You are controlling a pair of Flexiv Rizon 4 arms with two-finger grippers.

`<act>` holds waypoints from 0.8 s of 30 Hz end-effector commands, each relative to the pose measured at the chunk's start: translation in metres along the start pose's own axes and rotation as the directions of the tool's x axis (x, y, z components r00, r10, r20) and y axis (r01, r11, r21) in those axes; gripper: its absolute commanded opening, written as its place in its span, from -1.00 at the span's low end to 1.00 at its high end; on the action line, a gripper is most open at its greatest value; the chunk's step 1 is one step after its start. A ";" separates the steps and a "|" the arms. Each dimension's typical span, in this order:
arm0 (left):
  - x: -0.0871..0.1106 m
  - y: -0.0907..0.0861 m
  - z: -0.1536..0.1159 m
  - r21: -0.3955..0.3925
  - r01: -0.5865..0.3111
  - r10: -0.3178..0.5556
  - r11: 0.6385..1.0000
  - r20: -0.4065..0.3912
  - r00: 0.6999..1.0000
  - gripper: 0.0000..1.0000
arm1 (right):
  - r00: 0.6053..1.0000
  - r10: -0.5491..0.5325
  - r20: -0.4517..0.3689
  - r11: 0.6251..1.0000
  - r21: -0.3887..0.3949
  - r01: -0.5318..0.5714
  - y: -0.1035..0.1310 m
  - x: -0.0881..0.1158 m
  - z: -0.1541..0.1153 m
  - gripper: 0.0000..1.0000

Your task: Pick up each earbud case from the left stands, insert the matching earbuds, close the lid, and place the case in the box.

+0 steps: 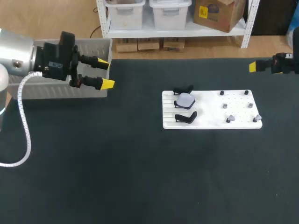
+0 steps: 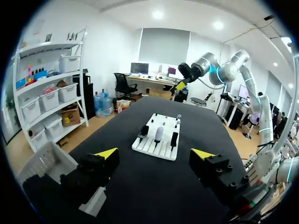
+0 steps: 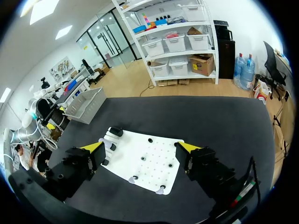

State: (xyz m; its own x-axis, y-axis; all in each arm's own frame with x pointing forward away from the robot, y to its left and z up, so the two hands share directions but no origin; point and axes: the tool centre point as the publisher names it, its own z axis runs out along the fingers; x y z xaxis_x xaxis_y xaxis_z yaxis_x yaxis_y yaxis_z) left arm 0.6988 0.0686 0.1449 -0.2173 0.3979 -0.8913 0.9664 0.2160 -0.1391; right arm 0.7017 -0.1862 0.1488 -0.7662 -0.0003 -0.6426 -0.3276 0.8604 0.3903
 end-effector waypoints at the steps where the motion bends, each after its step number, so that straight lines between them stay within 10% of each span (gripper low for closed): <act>1: -0.001 0.006 0.001 0.123 0.000 0.001 0.992 -0.006 1.000 1.00 | 1.000 0.000 0.000 1.000 0.003 0.000 0.001 0.000 -0.001 1.00; 24: 0.017 0.004 0.059 0.162 -0.155 0.168 0.975 -0.071 0.983 1.00 | 1.000 0.000 0.000 1.000 0.003 0.000 0.001 0.000 -0.001 1.00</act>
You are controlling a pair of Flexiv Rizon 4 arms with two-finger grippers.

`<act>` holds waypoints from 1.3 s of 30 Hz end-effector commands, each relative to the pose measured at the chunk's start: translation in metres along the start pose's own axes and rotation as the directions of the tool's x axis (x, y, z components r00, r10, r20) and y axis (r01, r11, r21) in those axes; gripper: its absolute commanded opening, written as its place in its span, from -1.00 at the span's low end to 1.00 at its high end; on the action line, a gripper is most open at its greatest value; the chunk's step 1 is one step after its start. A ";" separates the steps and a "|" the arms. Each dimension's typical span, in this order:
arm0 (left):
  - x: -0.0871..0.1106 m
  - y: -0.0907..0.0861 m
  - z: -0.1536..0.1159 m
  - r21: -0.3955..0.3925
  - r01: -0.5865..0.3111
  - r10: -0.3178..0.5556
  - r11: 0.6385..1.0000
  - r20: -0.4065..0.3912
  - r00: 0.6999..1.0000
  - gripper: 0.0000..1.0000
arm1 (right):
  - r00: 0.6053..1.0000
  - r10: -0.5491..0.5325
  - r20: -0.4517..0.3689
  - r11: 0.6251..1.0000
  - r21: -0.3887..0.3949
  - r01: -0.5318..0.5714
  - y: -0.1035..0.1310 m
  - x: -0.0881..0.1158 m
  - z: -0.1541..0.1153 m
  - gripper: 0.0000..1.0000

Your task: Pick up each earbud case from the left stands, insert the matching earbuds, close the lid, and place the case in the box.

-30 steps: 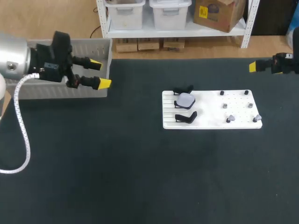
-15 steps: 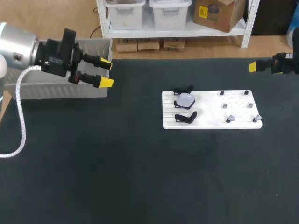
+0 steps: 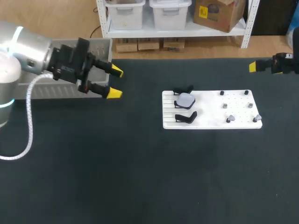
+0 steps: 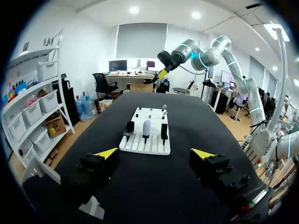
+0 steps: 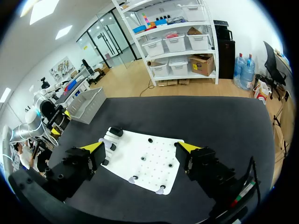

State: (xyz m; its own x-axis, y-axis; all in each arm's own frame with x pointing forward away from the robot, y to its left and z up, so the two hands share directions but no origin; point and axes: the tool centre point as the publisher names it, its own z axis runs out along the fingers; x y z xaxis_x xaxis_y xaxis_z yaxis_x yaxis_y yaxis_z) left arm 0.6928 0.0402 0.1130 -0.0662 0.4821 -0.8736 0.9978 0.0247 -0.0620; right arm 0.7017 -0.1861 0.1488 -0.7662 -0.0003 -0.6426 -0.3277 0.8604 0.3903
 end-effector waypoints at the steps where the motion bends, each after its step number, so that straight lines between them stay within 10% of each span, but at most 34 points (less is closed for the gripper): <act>1: 0.000 0.017 0.025 0.020 -0.007 0.007 1.000 -0.024 1.000 1.00 | 1.000 0.000 0.000 1.000 0.003 0.000 0.001 0.000 -0.001 1.00; 12: -0.014 0.021 0.067 0.064 -0.068 0.066 0.996 0.040 0.997 1.00 | 1.000 0.000 0.000 1.000 0.003 0.000 0.001 0.000 -0.001 1.00; 14: -0.017 0.020 0.075 0.067 -0.076 0.073 0.995 0.047 0.996 0.66 | 1.000 0.000 0.000 1.000 0.003 0.000 0.001 0.000 -0.001 1.00; 24: -0.016 0.017 0.101 0.089 -0.072 0.067 0.993 0.056 0.996 1.00 | 1.000 0.000 0.000 1.000 0.003 0.000 0.001 0.000 -0.001 1.00; 39: -0.004 0.015 0.139 0.088 -0.014 0.011 0.996 0.033 0.999 0.65 | 1.000 0.000 0.000 1.000 0.003 0.000 0.001 0.000 -0.001 1.00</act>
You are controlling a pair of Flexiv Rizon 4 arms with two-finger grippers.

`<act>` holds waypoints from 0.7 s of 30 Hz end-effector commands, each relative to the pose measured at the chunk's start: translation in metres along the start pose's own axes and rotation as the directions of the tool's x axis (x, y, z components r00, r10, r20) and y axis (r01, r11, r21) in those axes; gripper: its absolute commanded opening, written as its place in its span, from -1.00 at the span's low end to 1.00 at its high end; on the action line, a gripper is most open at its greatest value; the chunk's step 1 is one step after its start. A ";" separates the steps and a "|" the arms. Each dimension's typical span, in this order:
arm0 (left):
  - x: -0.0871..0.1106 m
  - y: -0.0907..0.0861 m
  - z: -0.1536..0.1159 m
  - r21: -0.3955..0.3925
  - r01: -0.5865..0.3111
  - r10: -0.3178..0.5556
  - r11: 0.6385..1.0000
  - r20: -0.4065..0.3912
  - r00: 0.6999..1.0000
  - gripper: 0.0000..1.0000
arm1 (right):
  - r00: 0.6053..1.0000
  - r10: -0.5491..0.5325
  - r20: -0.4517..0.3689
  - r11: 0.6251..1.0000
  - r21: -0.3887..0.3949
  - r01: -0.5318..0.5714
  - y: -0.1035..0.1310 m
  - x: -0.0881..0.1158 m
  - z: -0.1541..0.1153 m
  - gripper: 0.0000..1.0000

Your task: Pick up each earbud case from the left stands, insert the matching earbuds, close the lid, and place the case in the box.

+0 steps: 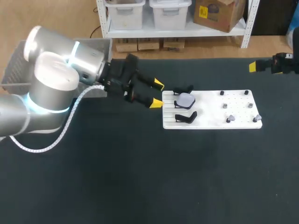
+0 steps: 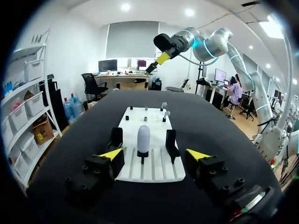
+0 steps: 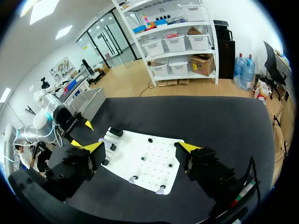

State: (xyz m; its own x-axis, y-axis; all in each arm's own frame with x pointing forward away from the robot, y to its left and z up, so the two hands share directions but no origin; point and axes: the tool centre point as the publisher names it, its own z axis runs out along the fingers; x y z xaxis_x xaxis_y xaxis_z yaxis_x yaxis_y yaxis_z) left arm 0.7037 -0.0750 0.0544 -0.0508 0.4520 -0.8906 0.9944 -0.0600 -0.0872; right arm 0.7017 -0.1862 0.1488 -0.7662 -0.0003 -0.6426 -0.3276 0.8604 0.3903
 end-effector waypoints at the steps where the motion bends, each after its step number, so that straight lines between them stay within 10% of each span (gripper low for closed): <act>1: 0.001 0.004 0.011 0.001 0.006 -0.006 1.000 -0.001 1.000 0.65 | 1.000 0.000 0.000 1.000 0.003 0.000 0.001 0.000 -0.001 1.00; 21: 0.010 0.012 0.041 -0.003 0.014 -0.014 1.000 -0.013 1.000 0.57 | 1.000 0.000 0.000 1.000 0.003 0.000 0.001 0.000 -0.001 1.00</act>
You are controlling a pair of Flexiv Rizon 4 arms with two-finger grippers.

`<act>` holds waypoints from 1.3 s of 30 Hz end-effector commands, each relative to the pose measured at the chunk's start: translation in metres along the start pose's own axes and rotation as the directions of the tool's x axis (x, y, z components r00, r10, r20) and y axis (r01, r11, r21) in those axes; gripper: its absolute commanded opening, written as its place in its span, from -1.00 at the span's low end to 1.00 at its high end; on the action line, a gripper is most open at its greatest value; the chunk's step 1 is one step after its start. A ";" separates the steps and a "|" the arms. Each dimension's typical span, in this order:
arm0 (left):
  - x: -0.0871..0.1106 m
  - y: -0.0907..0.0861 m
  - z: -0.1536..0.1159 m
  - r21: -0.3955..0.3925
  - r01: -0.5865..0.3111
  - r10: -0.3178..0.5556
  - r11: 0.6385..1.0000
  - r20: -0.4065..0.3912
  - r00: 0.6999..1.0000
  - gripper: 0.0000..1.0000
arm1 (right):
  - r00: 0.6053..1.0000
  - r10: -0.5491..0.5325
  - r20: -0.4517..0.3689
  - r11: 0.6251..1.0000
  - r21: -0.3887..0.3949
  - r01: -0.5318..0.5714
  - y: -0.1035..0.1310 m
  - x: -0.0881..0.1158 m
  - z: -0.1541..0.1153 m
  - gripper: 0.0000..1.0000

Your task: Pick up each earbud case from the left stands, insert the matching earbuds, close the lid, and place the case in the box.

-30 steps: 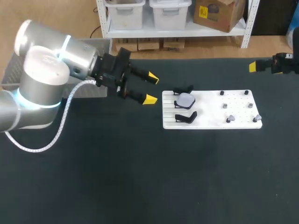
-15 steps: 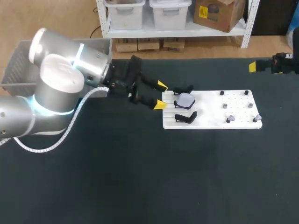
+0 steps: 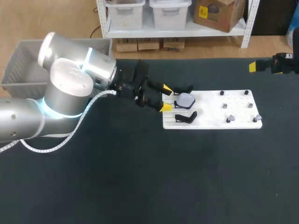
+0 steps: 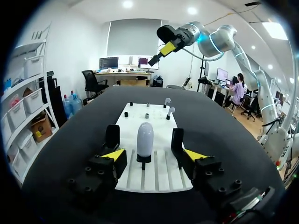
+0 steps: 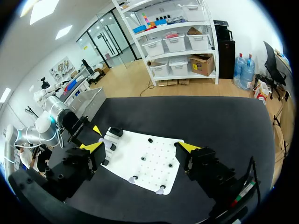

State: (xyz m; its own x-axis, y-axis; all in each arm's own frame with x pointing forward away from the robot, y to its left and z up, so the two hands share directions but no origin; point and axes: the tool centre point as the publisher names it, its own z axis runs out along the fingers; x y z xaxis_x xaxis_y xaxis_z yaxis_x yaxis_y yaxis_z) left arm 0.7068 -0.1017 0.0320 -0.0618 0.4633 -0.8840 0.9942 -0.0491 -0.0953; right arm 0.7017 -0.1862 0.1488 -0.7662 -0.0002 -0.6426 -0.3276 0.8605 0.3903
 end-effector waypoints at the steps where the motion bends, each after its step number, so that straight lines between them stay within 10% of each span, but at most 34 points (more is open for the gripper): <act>1: 0.003 0.005 0.009 0.004 0.002 -0.002 1.000 -0.002 1.000 0.48 | 1.000 0.000 0.000 1.000 0.003 0.000 0.001 0.000 -0.001 1.00; 14: -0.003 0.004 0.021 -0.005 -0.009 0.009 1.000 0.005 1.000 -0.03 | 1.000 0.000 0.000 1.000 0.003 0.000 0.001 0.000 -0.001 1.00; 39: -0.001 0.010 0.030 -0.028 -0.017 0.017 0.999 -0.006 1.000 0.10 | 1.000 0.000 0.000 1.000 0.003 0.000 0.001 0.000 -0.001 1.00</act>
State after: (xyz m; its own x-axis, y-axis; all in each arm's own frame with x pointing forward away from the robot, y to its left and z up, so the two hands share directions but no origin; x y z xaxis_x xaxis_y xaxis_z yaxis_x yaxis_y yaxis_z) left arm 0.7144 -0.1288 0.0208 -0.0493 0.4691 -0.8817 0.9963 -0.0390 -0.0765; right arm 0.7017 -0.1862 0.1488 -0.7662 -0.0002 -0.6426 -0.3276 0.8604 0.3903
